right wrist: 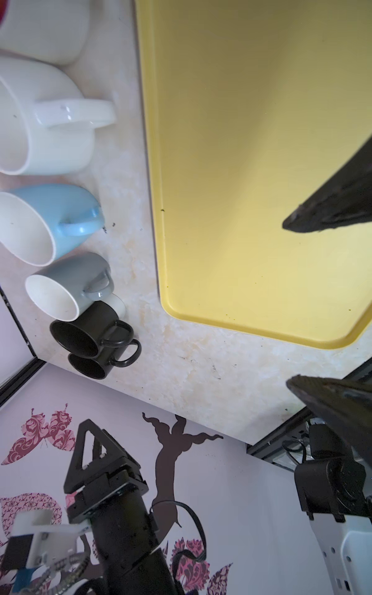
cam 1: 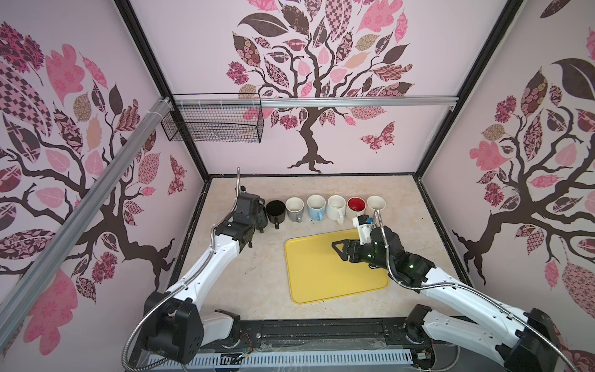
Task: Turn the mug right side up
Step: Place the mug at the top-left of the table, then reset both arms
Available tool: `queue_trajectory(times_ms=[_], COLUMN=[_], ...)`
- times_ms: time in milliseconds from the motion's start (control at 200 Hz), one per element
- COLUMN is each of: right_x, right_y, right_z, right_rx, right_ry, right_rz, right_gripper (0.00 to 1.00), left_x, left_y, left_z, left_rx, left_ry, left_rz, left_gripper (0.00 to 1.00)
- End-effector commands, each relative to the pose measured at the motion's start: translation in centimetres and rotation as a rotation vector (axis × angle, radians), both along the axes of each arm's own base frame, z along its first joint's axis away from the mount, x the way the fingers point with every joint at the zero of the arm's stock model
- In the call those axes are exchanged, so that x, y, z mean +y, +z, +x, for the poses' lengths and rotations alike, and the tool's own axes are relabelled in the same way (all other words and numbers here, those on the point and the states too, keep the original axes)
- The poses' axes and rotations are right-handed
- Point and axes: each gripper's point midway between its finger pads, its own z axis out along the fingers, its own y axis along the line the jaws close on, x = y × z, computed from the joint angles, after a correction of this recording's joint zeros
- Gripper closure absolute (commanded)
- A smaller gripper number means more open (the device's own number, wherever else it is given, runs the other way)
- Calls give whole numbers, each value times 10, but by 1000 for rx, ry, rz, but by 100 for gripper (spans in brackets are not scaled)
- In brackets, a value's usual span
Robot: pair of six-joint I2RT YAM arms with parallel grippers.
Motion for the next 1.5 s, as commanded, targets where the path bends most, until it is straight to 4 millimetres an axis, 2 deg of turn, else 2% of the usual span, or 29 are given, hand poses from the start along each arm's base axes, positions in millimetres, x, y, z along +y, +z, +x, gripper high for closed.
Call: queue_trajectory(times_ms=[0,155,250,340,400,490,555,620,715,755,815,830,840,870,935,1040,1110,1160,1240,1295,1350,1385,1420,1465,1495], right_x=[-19,-28,-32,-42,-50,-62,-73,-85,-106,-119,-137,-142,-145,-155,-185,-226,-233,-234,-246,-255,-246,-242,-242,-242,-242], right_y=[27,28,27,28,28,28,28,29,23,25,13,9,7,-2,-19,-41,-39,-47,-70,-71,-73,-69,-83,-78,-86], right_z=[13,25,31,38,43,50,55,57,56,55,61,64,66,74,90,109,120,122,122,122,126,127,124,125,126], right_rx=[-136,-184,-190,-206,-226,-246,-291,-392,-561,-624,-620,-605,-594,-555,-474,-420,-435,-441,-409,-457,-446,-500,-503,-599,-544], right_ry=[-61,-108,-140,-202,-246,-311,-376,-433,-516,-579,-643,-656,-665,-690,-769,-825,-799,-773,-796,-840,-760,-743,-741,-766,-761], right_rz=[-92,-163,-190,-222,-252,-285,-298,-300,-333,-359,-436,-456,-467,-492,-488,-450,-520,-568,-500,-490,-524,-503,-499,-500,-526], right_gripper=[25,18,1,0,0,0,0,0,0,0,0,0,0,0,0,0,0,0,0,0,0,0,0,0,0], left_x=[22,38,44,52,60,78,93,91,86,82,81,79,78,74,78,81,81,81,80,79,80,79,79,79,79], left_y=[-11,-26,-33,-32,-42,-60,-59,-65,-61,-69,-84,-84,-84,-85,-94,-89,-92,-93,-89,-92,-90,-90,-90,-90,-90], left_z=[-13,-20,-20,-18,-20,-20,-17,-11,2,3,9,12,14,15,14,21,18,18,19,19,19,19,20,20,20], left_rx=[-78,-162,-190,-287,-321,-393,-431,-359,-397,-386,-404,-427,-444,-441,-351,-400,-363,-366,-395,-379,-391,-390,-387,-387,-387], left_ry=[45,77,72,102,111,153,216,184,131,98,81,72,62,56,57,67,69,69,63,59,63,62,62,63,63], left_rz=[115,202,284,318,314,218,232,239,283,287,276,283,293,319,278,286,272,276,284,281,287,288,287,289,288], left_gripper=[44,40,37,32,31,31,25,25,24,21,13,5,3,3,3,3,3,3,3,3,3,3,3,3,3])
